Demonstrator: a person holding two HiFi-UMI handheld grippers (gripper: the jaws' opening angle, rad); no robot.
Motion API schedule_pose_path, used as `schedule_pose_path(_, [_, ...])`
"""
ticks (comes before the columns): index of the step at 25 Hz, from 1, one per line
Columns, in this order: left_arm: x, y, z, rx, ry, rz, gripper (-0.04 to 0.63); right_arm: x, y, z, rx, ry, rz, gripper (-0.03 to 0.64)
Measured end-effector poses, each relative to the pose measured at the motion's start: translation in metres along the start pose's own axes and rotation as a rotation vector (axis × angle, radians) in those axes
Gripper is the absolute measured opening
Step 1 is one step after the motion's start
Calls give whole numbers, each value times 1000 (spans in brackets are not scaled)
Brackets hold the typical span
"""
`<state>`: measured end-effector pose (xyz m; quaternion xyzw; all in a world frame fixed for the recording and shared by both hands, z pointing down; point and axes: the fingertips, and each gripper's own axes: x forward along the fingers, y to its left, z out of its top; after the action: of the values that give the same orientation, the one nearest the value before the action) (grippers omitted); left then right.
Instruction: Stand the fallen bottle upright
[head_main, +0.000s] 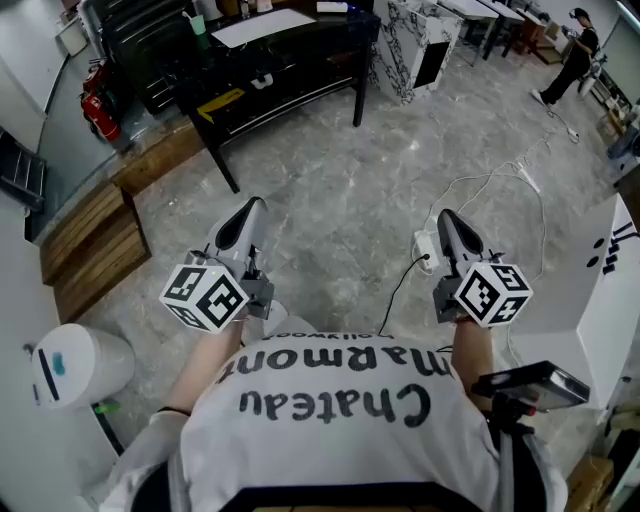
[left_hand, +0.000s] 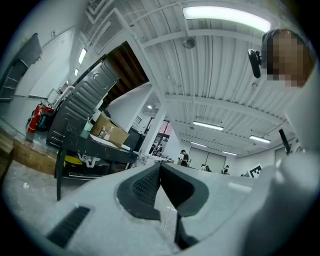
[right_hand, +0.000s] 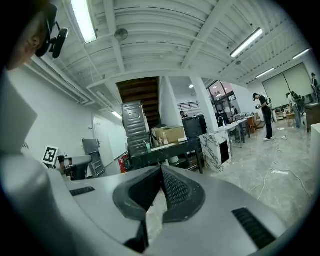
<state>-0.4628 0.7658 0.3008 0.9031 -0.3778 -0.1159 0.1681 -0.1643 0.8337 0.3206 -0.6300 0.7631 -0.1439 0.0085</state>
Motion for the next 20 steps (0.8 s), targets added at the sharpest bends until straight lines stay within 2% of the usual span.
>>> schedule_pose_path(4, [-2,1,-6,-12,-8,28,15,-1,-16,-9,86,-1,-6,12])
schedule_pose_path(6, [-4,1,-5,1,-14,19,15,2,-17,-15,136,2,1,12])
schedule_pose_path(9, [8,4,-2,-3,-29,-12,15,15,-21,-16,143,10,0,12])
schedule_pose_path(14, [62,25,-3,1,-4,-37,17,51,-50,-11,141,38,-35,12])
schedule_pose_path(20, [141,55,-4,-30,41,-72,15,98,-82,16,134,16,-90,12])
